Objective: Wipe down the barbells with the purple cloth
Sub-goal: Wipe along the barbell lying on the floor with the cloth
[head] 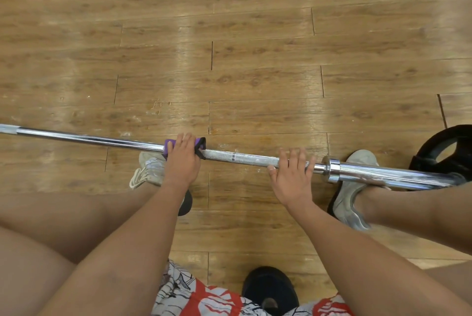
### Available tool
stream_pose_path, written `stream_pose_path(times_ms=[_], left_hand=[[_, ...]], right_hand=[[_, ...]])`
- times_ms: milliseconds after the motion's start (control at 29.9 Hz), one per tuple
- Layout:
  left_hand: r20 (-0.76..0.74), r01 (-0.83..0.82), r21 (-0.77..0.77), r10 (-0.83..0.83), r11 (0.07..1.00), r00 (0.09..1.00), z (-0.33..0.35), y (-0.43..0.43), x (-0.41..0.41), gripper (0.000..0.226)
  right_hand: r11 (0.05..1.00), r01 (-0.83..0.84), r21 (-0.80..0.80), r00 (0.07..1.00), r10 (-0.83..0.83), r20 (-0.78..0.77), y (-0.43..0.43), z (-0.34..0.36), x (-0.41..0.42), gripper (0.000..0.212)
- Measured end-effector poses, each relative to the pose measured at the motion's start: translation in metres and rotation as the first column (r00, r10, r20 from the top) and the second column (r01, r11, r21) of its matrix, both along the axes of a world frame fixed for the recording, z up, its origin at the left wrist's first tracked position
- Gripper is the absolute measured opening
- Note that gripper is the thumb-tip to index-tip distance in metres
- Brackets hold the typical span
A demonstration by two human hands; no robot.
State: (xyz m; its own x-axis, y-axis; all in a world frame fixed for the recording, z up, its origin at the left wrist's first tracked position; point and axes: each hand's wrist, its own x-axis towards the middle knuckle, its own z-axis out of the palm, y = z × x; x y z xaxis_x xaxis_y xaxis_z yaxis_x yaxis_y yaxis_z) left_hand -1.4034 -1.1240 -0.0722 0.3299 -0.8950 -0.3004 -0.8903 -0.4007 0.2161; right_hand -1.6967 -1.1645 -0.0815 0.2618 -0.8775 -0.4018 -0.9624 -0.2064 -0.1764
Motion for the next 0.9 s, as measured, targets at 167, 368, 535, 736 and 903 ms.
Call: stream_pose_path(times_ms=[167,368,535,736,903], left_hand=[[-0.006,0.017,-0.009,-0.017,1.000,1.000,-0.002,-0.007,0.008,0.049],[-0.013,-0.071,-0.034,0.071,0.997,0.997,-0.003,-0.007,0.004,0.055],[-0.055,-0.056,-0.061,0.053,0.997,0.997,-0.004,-0.004,0.000,0.062],[-0.055,0.061,-0.072,-0.065,0.996,0.996,-0.008,-0.024,0.016,0.066],[-0.055,-0.104,-0.117,0.098,0.988,0.994,-0.009,-0.040,0.028,0.056]], right_hand=[[1.000,-0.004,0.019,1.000,0.004,0.001,-0.007,-0.001,0.000,0.083],[0.998,-0.005,0.066,1.000,0.005,0.001,-0.023,0.003,0.002,0.064],[0.997,-0.004,0.072,1.000,0.002,0.028,-0.039,0.004,0.004,0.062],[0.992,0.025,0.125,0.996,-0.035,0.078,-0.064,0.005,0.008,0.059],[0.987,0.028,0.157,0.997,-0.040,0.072,-0.083,0.006,0.011,0.059]])
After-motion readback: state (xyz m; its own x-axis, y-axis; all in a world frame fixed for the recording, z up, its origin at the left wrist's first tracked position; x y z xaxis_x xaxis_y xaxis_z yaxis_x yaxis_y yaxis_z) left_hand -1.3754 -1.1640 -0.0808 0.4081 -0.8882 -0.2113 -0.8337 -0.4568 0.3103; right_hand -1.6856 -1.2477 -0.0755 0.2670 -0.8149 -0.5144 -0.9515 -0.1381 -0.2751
